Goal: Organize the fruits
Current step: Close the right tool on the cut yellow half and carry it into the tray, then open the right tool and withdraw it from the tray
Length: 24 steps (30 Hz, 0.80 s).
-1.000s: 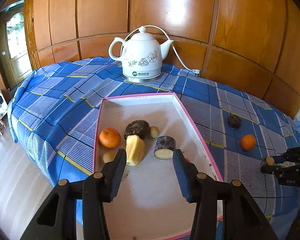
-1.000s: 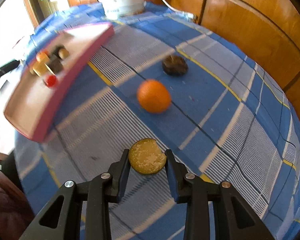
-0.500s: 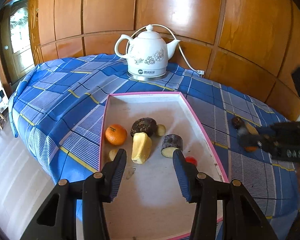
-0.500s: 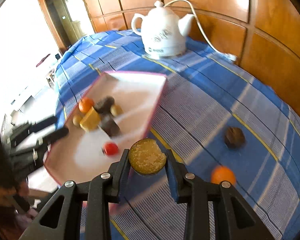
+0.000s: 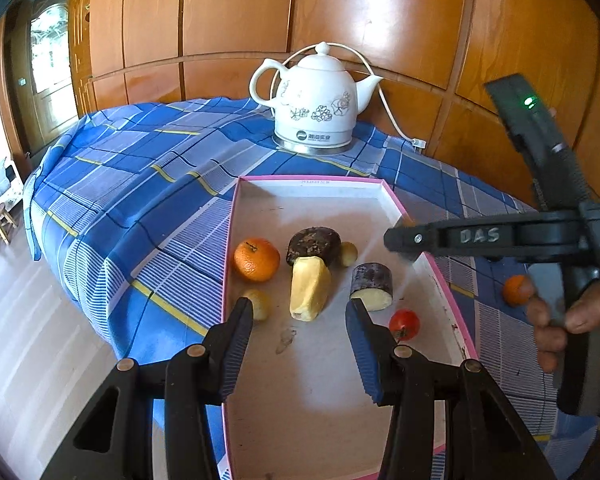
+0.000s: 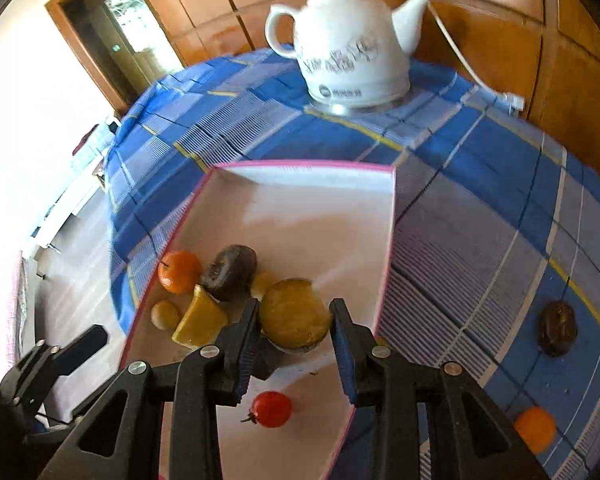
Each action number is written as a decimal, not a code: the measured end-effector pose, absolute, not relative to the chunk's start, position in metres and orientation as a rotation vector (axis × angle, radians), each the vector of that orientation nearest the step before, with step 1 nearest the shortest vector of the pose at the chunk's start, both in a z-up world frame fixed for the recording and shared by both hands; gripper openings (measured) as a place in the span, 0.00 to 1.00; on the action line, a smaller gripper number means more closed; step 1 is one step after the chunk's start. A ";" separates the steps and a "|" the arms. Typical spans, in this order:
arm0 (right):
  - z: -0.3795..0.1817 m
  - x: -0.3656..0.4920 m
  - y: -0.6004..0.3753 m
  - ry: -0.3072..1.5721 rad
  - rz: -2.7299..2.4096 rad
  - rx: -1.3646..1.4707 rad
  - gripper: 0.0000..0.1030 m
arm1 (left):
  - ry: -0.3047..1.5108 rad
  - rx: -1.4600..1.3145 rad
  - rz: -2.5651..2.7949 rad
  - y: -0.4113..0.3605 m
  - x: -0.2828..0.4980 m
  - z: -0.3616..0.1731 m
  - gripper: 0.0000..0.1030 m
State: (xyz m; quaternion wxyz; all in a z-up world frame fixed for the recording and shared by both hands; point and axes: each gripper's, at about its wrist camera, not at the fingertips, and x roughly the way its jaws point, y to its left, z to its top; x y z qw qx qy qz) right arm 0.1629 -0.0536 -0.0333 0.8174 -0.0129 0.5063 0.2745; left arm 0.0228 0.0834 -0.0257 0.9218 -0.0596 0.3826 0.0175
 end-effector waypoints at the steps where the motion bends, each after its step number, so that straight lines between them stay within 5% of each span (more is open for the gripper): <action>1: -0.034 0.162 -0.054 1.079 0.582 -0.028 0.36 | 0.785 -0.123 0.037 0.084 0.023 -0.026 0.48; 24: -0.009 0.114 -0.138 0.976 0.487 0.003 0.37 | 0.769 -0.082 0.002 0.064 0.019 -0.015 0.48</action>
